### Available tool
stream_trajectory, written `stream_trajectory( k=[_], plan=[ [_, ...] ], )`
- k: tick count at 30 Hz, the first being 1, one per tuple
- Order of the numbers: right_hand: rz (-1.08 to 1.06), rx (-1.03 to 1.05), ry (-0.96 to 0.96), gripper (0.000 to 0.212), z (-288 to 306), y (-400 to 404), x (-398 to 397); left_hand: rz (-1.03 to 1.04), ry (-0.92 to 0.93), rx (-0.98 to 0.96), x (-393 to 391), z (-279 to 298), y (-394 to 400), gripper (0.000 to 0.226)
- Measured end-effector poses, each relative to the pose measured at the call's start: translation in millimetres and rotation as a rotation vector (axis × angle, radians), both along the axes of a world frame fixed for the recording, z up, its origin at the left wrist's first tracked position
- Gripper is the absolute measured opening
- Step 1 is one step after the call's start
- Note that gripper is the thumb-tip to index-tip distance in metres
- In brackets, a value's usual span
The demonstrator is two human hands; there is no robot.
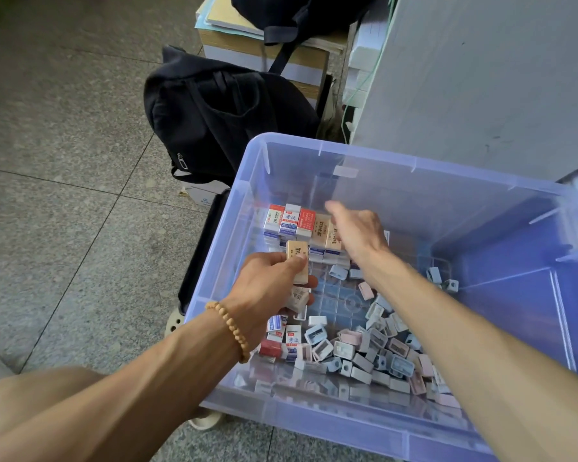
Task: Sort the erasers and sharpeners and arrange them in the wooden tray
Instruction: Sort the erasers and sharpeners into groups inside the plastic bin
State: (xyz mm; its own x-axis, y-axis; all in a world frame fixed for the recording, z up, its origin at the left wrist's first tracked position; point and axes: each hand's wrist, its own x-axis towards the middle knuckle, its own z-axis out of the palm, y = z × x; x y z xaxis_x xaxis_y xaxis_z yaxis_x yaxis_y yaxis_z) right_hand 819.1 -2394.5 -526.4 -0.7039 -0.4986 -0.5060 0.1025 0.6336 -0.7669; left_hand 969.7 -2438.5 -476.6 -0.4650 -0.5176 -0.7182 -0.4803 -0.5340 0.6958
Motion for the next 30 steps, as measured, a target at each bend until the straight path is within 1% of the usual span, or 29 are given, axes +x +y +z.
stream_trajectory(
  k=[2,5,7,11,16,18,22,25,28,30],
  plan=[
    [-0.060,-0.054,-0.090,0.020,1.5,12.7,-4.0,0.011,-0.006,0.001,-1.1,-0.2,-0.8,0.017],
    [-0.006,-0.012,-0.030,0.024,-2.8,24.1,-7.9,0.029,-0.005,0.002,-3.5,-1.3,-1.5,0.020],
    [-0.015,-0.016,0.009,0.021,-5.4,25.9,-10.1,0.035,-0.009,0.004,-4.5,-2.0,-0.5,0.022],
    [-0.097,-0.026,-0.057,0.011,-9.3,17.9,-12.7,0.038,-0.026,-0.008,-6.1,-3.4,-0.1,0.023],
    [-0.012,0.071,0.074,0.012,-11.3,0.3,-14.4,0.017,-0.036,-0.013,-6.6,-6.2,-1.1,0.025],
    [-0.004,0.100,0.095,0.012,-12.3,-6.1,-14.4,0.001,-0.036,-0.019,-7.7,-7.0,-0.6,0.024],
    [-0.025,0.109,0.154,0.004,-16.4,-11.1,-11.5,-0.020,-0.044,-0.040,-11.4,-9.9,-0.5,0.020],
    [-0.024,0.102,0.198,0.002,-18.9,-7.8,-11.0,-0.032,-0.045,-0.053,-12.1,-12.4,-0.6,0.019],
    [0.031,0.074,0.298,0.014,-15.2,-1.1,-10.2,-0.017,-0.041,-0.042,-12.8,-13.7,-0.6,0.017],
    [0.083,0.010,0.302,0.018,-5.5,9.5,-6.8,0.004,-0.042,-0.024,-13.7,-13.8,-1.3,0.017]
  ],
)
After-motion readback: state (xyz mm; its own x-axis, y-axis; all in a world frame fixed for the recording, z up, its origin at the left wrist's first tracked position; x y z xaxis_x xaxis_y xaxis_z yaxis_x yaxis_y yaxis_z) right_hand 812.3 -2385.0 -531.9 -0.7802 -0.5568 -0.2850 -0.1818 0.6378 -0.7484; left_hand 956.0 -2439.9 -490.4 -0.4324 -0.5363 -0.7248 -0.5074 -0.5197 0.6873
